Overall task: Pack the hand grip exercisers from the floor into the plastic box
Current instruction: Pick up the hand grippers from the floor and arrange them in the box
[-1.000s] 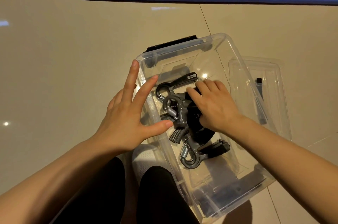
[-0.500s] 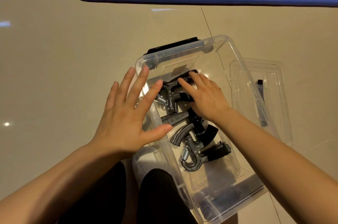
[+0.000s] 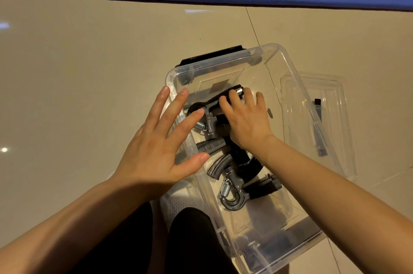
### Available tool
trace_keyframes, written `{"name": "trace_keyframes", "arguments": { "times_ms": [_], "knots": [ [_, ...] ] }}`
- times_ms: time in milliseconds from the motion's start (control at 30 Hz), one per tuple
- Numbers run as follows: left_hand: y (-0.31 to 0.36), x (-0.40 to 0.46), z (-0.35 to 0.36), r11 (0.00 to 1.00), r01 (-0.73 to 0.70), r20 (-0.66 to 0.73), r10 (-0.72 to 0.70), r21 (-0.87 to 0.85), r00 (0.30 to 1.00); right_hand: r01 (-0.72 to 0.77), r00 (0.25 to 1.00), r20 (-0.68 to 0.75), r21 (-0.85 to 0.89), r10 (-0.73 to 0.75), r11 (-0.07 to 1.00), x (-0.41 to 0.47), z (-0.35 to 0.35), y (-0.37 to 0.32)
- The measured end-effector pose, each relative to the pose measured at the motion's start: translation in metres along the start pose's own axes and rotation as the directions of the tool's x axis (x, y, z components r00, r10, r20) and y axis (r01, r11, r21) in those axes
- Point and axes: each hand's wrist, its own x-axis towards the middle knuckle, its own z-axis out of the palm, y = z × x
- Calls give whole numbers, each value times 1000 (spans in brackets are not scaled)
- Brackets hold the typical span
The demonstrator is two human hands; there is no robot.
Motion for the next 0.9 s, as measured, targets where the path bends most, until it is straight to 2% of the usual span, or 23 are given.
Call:
{"name": "trace_keyframes", "arguments": {
  "times_ms": [100,267,433,600,767,833,900],
  "knots": [
    [-1,0,0,1000,10,3,-10,-16,1000,26,999,17,64,-27,998,-4,3,6],
    [0,0,-2,1000,6,14,-7,16,1000,41,997,53,265,-57,963,0,7,18],
    [0,0,-1,1000,15,16,-15,17,1000,-61,994,-40,548,100,834,-5,15,21],
    [0,0,-2,999,7,24,-8,35,1000,-127,991,32,570,133,811,-9,22,3],
    [0,-1,-2,1000,15,29,-16,21,999,-150,973,-28,675,229,722,-17,22,13],
    [-1,-1,-1,999,13,34,-14,33,999,-24,981,-136,610,135,792,-35,21,23],
    [-1,-1,1,999,6,36,-7,44,999,98,991,-129,486,-40,868,-66,24,34]
  ]
}}
